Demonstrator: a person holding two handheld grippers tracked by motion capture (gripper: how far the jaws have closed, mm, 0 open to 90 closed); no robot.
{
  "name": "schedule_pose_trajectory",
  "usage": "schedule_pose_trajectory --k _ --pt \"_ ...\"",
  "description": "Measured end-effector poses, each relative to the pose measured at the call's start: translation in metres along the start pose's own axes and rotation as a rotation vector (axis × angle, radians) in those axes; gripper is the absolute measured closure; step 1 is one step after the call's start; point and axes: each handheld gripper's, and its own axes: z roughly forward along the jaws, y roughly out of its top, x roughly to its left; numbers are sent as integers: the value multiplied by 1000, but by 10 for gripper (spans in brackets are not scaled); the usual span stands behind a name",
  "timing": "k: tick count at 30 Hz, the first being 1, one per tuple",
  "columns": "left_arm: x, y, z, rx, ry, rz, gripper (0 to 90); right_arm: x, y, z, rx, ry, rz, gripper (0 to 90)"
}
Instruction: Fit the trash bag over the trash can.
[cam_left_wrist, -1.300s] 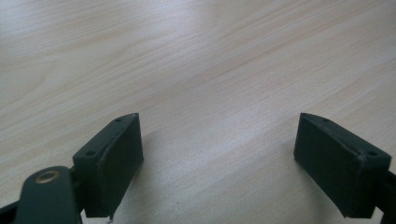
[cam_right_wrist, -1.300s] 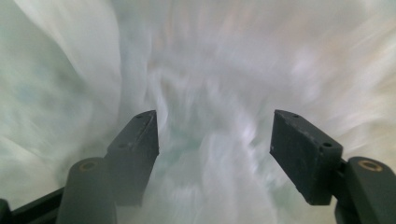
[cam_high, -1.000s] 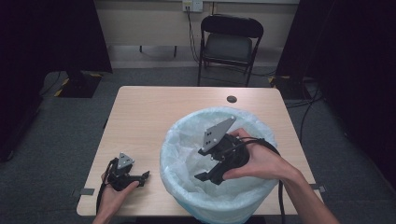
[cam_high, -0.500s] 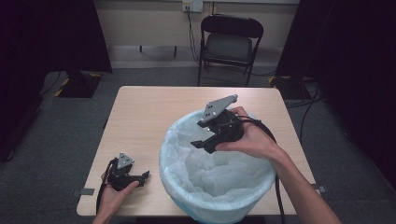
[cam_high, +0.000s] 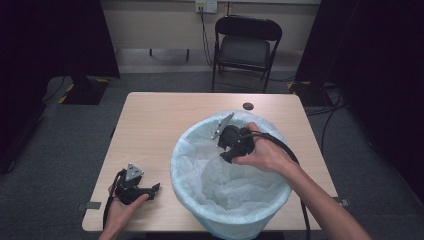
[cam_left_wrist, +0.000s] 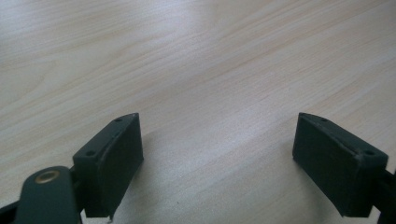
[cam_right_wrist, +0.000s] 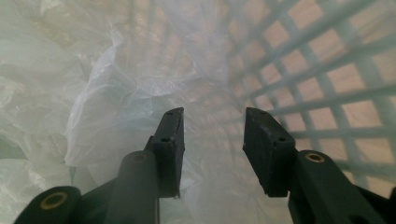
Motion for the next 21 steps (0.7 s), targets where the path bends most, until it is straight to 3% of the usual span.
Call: schedule_pose_trajectory --k 3,10,13,21 --pt "0 0 0 -1 0 -1 157 -1 1 1 -6 49 45 447" --pt "1 1 1 -1 4 -8 158 -3 2 -1 -18 111 82 332" --pt "2 1 1 -1 5 -7 158 -7 5 -10 -86 147 113 283" --pt "2 1 1 -1 4 -7 158 -8 5 -24 -161 209 133 219"
